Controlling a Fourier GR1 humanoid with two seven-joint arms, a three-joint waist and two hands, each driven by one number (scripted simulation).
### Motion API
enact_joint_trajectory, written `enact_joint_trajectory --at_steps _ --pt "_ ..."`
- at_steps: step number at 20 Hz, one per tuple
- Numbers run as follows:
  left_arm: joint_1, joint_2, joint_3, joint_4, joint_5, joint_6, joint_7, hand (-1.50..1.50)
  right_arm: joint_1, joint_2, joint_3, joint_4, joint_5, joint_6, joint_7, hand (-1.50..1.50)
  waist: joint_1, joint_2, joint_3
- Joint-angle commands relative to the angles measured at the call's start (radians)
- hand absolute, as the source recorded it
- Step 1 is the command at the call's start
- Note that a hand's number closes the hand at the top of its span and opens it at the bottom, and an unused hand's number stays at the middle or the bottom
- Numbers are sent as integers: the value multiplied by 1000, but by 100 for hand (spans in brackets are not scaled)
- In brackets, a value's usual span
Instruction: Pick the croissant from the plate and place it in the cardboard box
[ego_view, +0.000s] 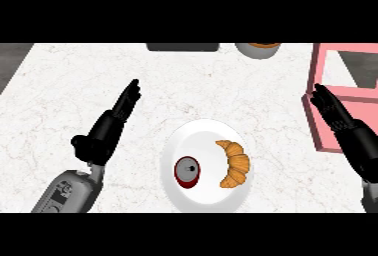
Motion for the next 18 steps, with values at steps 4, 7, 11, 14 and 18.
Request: enact_joint_trajectory --at_steps 4,7,11,14,18 --pt "119 42 151 99 6 107 -13 0 46 104 7 -139 231 -333 75 150 6 0 8" --pt "140 49 162 129 1 137 38 0 100 -191 25 -72 512 -262 102 150 3 13 -33" --pt "174 49 227 150 30 185 74 0 273 142 33 -131 622 -675 174 -150 -42 -4 9" --pt "259 10 197 144 11 193 -9 0 361 150 126 -223 864 -765 242 -150 -25 -7 5" --pt "187 39 237 179 41 152 24 0 452 196 240 -327 1147 -690 482 -150 -20 1 5"
